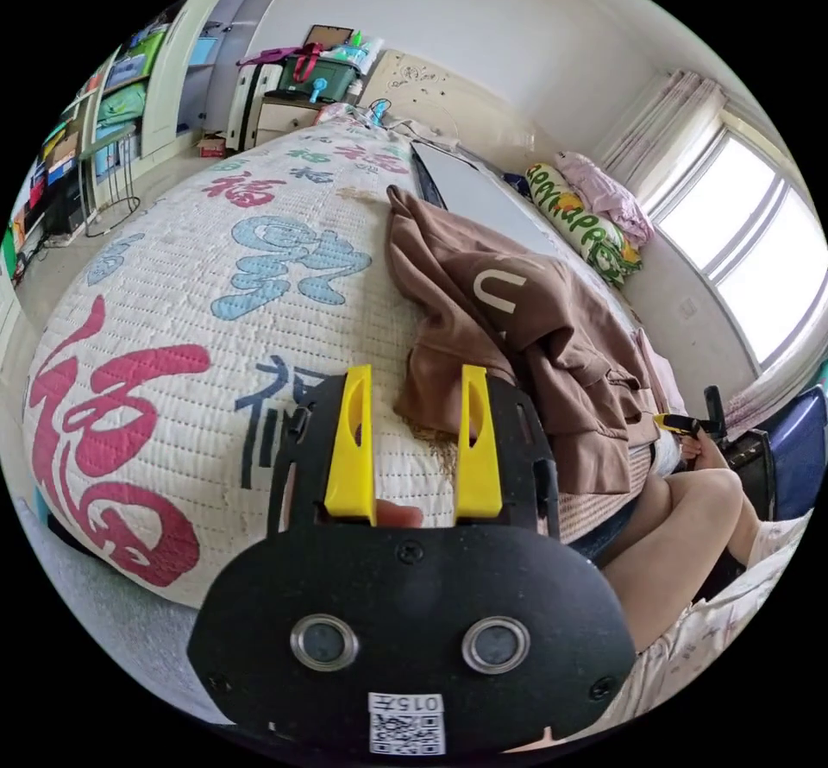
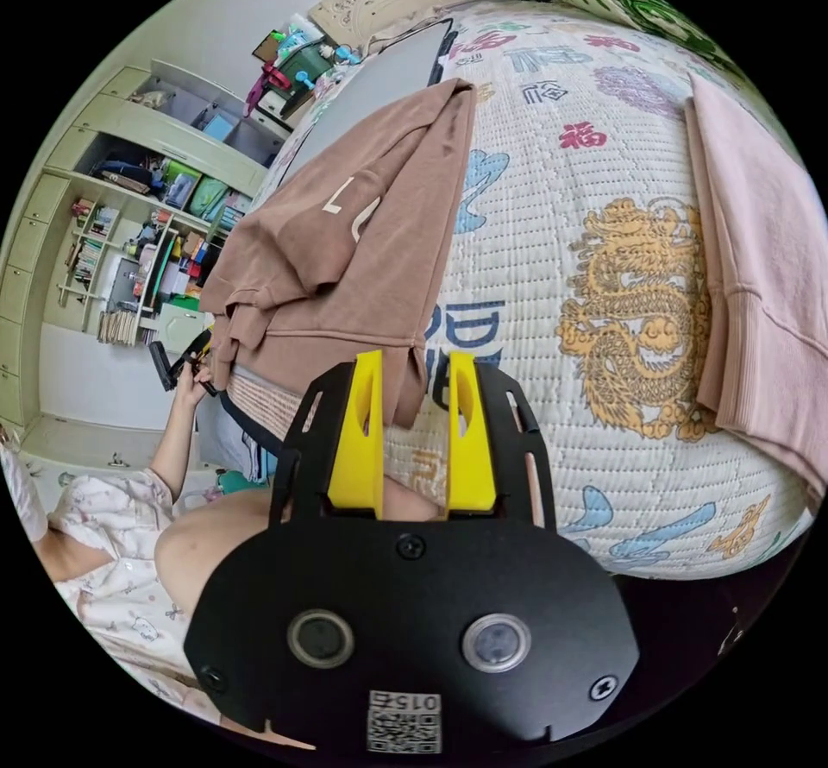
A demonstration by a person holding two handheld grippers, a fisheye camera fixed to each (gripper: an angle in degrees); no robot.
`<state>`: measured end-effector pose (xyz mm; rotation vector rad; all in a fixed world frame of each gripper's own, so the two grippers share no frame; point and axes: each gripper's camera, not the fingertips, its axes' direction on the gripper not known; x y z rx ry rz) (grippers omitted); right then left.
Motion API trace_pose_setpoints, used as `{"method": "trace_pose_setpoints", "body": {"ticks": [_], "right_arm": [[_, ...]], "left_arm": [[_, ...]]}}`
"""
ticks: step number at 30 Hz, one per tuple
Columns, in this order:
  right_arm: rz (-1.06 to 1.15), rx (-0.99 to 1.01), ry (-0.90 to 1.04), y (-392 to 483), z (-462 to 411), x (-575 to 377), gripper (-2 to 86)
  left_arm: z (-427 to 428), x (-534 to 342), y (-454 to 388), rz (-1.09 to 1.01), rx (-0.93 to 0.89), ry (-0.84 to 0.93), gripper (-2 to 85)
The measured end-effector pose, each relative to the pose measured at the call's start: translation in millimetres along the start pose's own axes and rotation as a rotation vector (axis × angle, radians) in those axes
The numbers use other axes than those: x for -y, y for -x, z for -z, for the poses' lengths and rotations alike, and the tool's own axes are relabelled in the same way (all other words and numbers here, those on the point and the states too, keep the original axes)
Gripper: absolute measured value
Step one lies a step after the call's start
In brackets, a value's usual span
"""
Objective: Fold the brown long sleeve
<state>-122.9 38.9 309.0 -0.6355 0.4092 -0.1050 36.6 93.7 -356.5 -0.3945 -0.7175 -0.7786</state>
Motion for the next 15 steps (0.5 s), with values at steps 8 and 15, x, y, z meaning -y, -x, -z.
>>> {"method": "trace_pose_setpoints", "body": {"ticks": [8,15], "right_arm": [[0.010,0.112,-0.068,-6.5,18.1,-2.6,2.3],[0.122,-0.075,-0.057,21.6,33.9,-24.4,1.7]], "left_arm": [[132.1,23.5,-9.1,-0.059,-0.229,-0.108,1.6],[225.9,3.2,-1.0,-0.094,-0.204,-0.025,1.1]]}}
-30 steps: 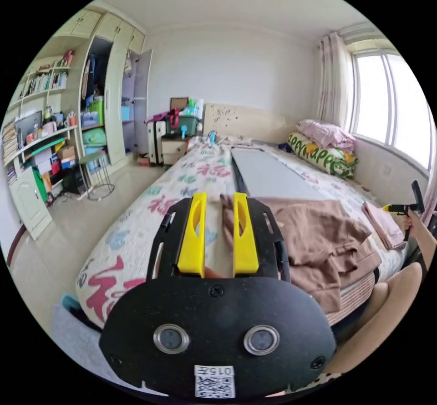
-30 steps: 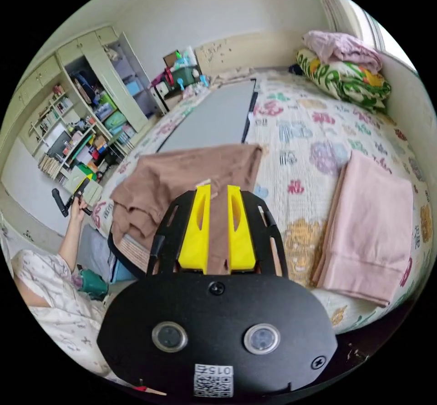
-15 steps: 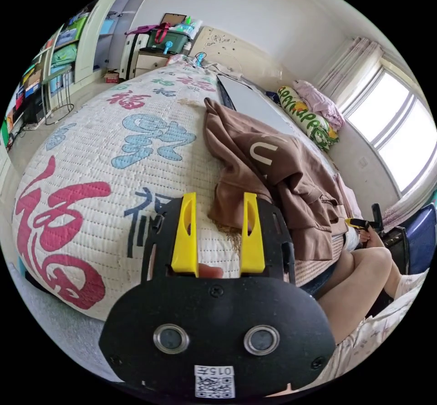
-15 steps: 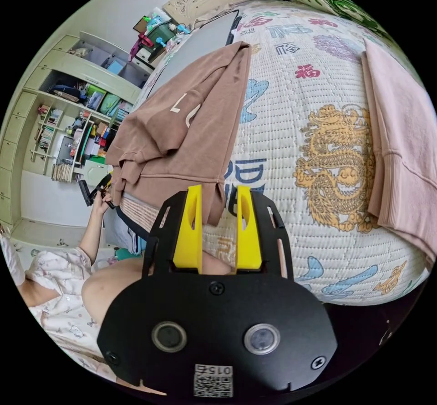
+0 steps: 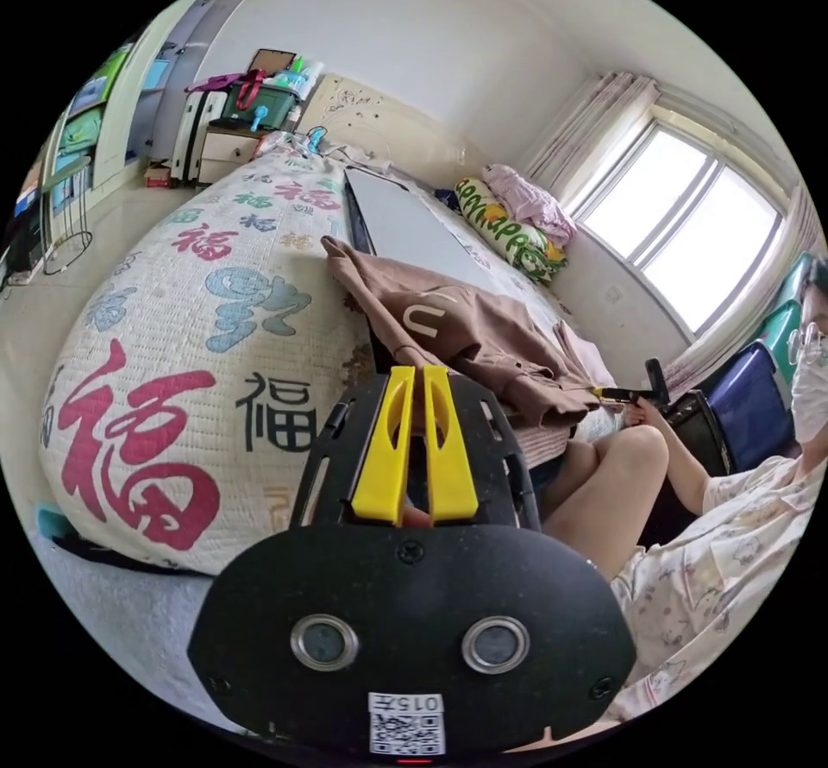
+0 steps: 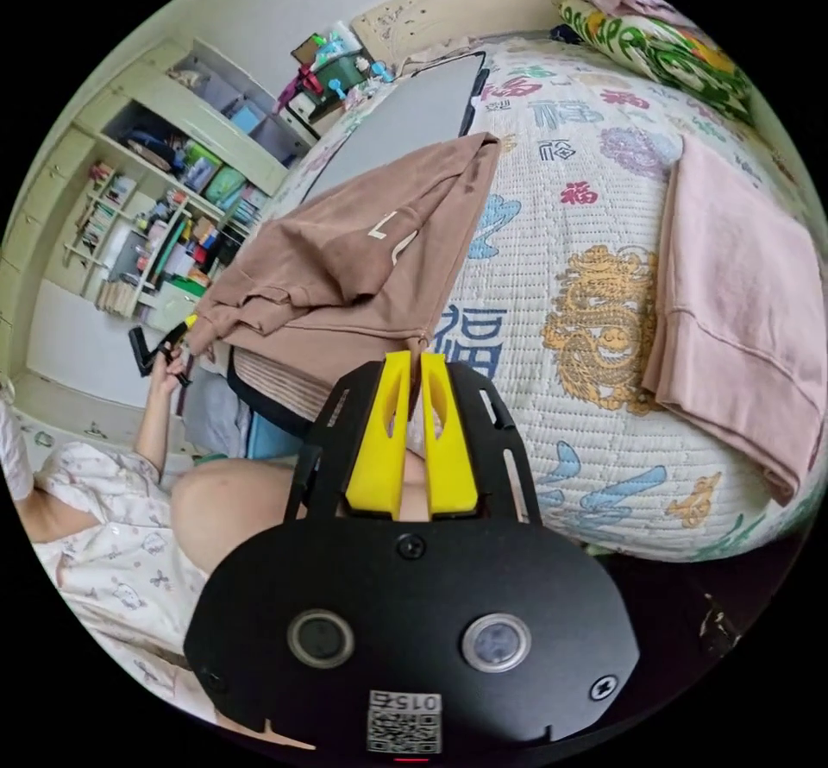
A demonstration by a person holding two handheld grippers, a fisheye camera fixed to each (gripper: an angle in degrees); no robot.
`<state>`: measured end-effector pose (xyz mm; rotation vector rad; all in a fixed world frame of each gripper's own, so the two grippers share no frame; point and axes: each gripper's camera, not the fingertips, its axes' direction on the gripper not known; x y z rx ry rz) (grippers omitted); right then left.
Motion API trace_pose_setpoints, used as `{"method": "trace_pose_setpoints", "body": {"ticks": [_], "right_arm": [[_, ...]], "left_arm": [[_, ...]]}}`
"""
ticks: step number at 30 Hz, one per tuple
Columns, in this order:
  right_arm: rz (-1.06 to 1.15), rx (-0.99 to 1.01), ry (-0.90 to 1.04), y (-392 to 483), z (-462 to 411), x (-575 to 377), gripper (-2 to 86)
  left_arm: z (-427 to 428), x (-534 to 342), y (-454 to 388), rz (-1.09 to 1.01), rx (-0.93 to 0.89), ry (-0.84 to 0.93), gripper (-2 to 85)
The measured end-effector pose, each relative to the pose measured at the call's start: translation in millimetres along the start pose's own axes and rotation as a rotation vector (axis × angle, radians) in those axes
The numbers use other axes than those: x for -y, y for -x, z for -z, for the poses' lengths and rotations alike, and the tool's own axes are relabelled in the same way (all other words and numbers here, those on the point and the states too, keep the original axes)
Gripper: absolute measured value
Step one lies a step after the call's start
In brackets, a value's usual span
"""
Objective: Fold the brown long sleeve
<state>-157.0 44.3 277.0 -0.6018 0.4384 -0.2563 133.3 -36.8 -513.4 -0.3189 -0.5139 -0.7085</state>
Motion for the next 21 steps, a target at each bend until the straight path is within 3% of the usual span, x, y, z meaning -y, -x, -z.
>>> {"method": "trace_pose_setpoints", "body": {"ticks": [5,9,14,21], "right_arm": [[0.066,-0.124,0.155,11.2,-57.7,-27.5,3.9],[0.120,-0.165,0.037,16.1,-47.4,-43.3,5.7],[0.429,-0.119,-0.213,65.0,-23.1,-56.0,7.1],[0.773,-0.098,-0.016,141.0,-115.7,-37.5,11.3]], "left_arm": [[-8.0,-51.7,33.2,0.018,0.092,0.087,2.0],[46.4,-54.0,45.1,-0.039,0.169,-0.029,3.6],[58.9,-25.0,-2.5,-0.501,0.103,0.016,8.0],[-58.1,-14.5,-34.4,-0.881,-0.024,0.281,12.3]]}}
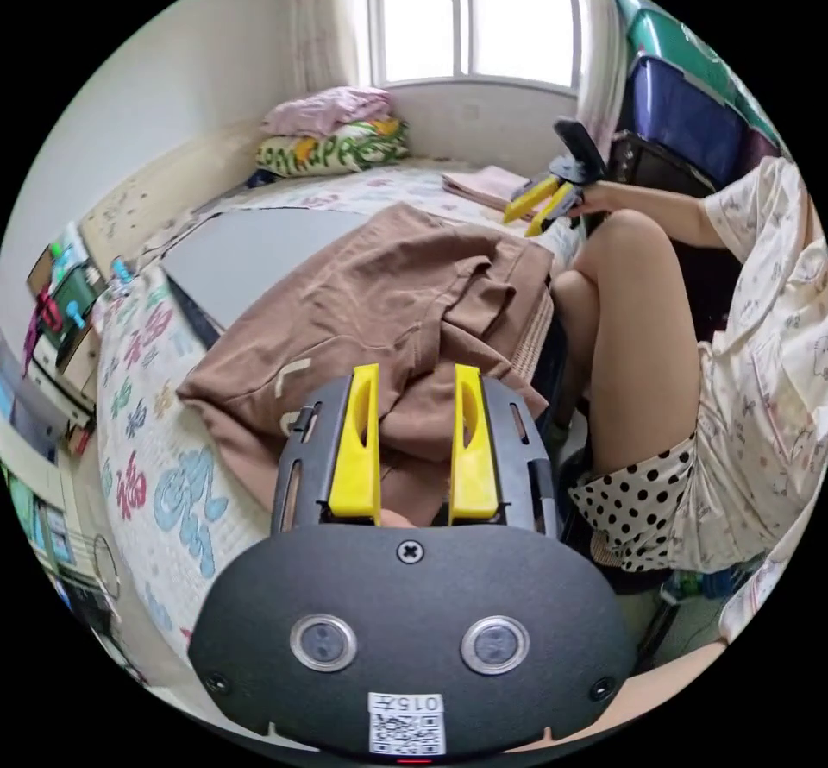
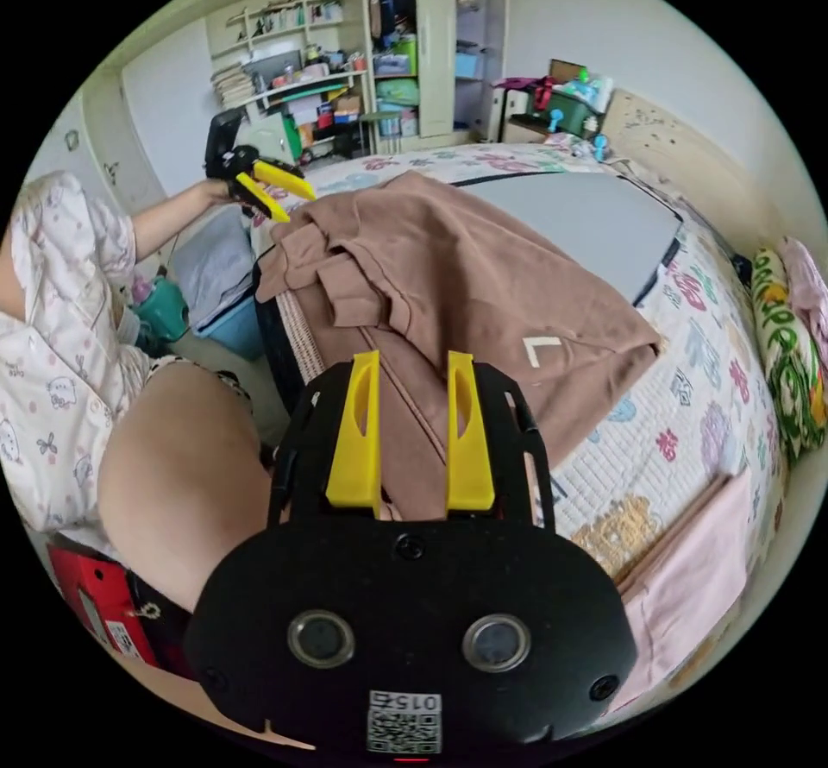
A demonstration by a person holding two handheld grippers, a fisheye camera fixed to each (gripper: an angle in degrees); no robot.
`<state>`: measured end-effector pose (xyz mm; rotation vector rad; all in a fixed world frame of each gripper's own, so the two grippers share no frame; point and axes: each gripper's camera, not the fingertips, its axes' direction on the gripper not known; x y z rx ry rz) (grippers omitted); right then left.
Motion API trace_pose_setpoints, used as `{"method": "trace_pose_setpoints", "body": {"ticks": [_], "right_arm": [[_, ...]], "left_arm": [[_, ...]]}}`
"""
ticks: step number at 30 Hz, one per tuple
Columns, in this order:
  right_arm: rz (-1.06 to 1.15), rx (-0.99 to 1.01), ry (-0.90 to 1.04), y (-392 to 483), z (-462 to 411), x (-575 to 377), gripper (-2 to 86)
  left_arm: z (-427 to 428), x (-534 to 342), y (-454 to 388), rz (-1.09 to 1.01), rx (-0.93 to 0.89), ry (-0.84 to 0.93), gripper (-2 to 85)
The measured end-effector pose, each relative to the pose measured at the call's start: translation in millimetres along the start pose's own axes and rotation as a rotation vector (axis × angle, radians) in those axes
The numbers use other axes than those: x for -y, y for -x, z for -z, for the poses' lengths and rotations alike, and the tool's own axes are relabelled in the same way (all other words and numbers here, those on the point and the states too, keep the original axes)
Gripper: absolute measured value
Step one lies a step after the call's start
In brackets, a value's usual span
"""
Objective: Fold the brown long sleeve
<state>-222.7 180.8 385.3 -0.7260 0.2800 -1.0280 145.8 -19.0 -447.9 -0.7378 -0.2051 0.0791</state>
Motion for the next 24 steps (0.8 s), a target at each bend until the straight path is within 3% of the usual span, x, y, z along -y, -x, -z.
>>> {"method": "trace_pose_setpoints", "body": {"ticks": [7,12,16,19,22,24], "right_arm": [[0.044,0.005,0.156,8.4,-82.6,23.4,10.5],[-0.051,0.048,0.204,-1.0,-101.7,29.2,1.8],[-0.117,0.116,0.212,-16.7,-97.2,43.5,0.2],[-0.119,-0.024,0.235,-52.5,-68.4,102.8,0.2],[-0.285,-0.292,0.032,-105.0,-3.4,200.2,0.8],[-0.427,-0.384,-0.176,-114.4,36.1,236.1,2.0]], "left_arm": [[-74.5,-22.1,36.2,-0.072,-0.033,0.145,10.4],[-97.1,-46.1,54.7,-0.087,-0.081,0.147,5.7],[-82.9,-28.9,116.4,-0.048,-0.110,0.057,1.5],[-52.5,36.9,199.4,0.009,-0.011,-0.040,1.3],[-9.0,113.2,291.4,0.309,0.270,-0.306,2.0],[10.9,127.9,305.7,0.455,0.372,-0.511,3.7]]}}
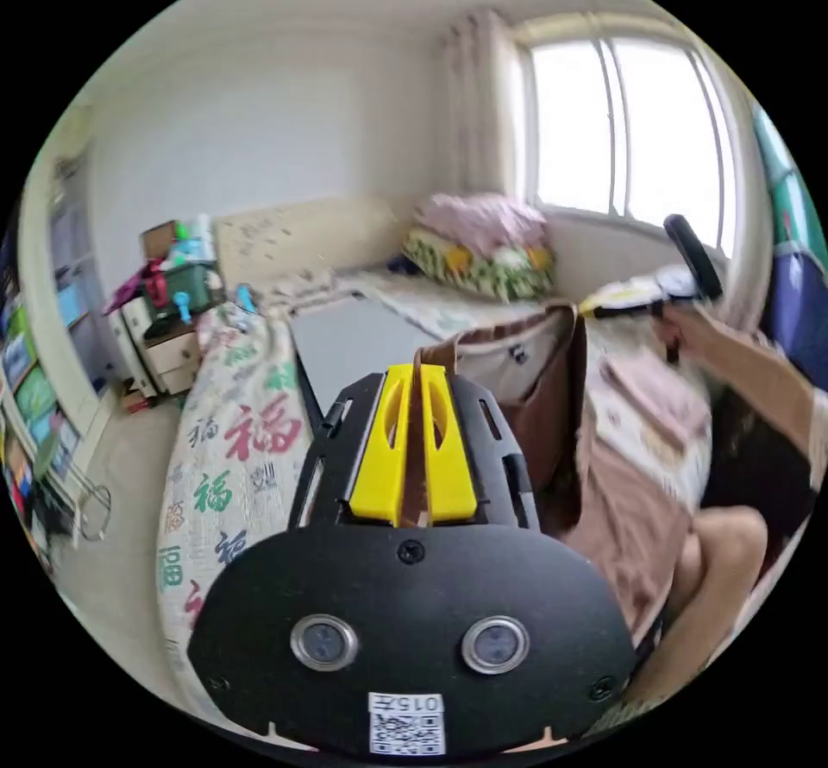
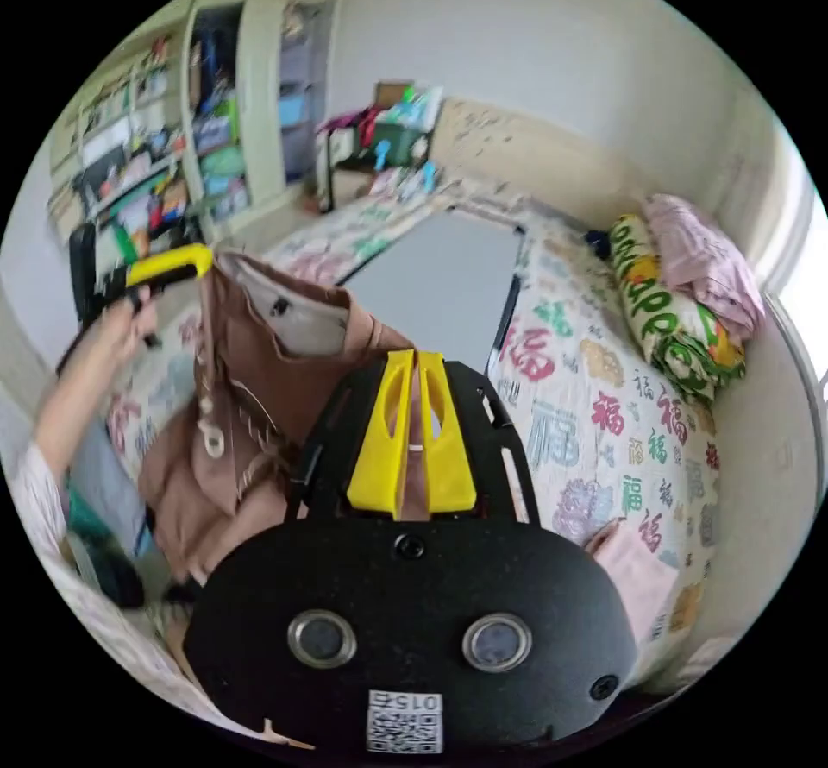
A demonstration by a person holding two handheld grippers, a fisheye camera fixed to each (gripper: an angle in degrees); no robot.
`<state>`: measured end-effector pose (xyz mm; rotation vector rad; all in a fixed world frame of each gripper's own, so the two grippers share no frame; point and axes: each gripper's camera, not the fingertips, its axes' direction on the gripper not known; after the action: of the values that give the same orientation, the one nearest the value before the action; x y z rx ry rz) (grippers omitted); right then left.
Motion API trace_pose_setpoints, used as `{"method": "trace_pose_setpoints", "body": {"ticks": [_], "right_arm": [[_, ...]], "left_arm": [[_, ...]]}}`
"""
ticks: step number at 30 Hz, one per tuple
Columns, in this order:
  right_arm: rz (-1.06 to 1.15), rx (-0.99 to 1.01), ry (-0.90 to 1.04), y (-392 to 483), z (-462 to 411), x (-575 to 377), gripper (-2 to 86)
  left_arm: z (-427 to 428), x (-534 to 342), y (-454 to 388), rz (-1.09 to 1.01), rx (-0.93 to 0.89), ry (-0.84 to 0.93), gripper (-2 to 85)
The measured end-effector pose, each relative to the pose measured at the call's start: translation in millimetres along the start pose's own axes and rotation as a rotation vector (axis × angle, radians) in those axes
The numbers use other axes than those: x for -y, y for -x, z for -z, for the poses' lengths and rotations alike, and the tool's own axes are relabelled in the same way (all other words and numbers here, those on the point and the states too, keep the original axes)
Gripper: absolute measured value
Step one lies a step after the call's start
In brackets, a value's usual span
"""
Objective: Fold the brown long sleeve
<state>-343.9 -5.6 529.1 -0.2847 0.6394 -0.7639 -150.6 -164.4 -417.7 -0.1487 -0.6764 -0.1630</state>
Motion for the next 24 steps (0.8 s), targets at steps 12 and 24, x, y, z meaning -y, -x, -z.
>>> {"method": "trace_pose_setpoints", "body": {"ticks": [12,24], "right_arm": [[0.425,0.382,0.319,134.8,-26.7,-217.4,9.0],[-0.347,0.655,-0.644,77.2,237.0,-293.3,0.7]], "left_arm": [[56.3,-283.1,-105.0,-0.036,-0.282,0.224,9.3],[110.8,-435.0,-199.4,0.028,-0.174,0.375,11.1]]}}
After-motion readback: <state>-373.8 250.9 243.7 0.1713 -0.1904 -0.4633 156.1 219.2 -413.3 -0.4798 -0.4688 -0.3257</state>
